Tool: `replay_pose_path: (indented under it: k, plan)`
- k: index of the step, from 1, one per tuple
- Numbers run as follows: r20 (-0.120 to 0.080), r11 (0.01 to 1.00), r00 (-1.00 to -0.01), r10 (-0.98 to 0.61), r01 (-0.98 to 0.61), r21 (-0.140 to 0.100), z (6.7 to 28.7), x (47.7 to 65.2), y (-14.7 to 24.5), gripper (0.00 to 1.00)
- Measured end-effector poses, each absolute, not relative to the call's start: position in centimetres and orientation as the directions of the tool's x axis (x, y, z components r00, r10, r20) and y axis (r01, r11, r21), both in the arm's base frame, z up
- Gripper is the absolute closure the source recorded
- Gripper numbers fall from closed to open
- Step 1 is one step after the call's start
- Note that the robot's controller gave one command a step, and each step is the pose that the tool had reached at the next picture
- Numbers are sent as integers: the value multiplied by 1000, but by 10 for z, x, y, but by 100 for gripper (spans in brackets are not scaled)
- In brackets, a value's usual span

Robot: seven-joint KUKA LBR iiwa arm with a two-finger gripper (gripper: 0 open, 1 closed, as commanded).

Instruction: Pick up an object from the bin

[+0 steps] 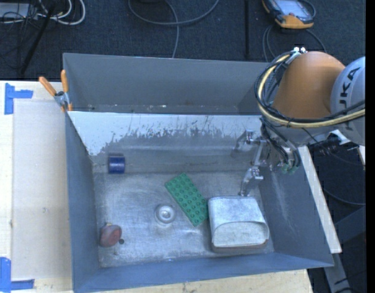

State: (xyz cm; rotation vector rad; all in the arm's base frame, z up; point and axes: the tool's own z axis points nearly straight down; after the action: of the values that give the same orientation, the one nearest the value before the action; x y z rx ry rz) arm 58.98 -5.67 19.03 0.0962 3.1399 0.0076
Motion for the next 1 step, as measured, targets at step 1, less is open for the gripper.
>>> replay_pose_path:
  k: [1]
  plan:
    - [0, 999, -999, -40, -40, -6, 74, 603, 35, 0]
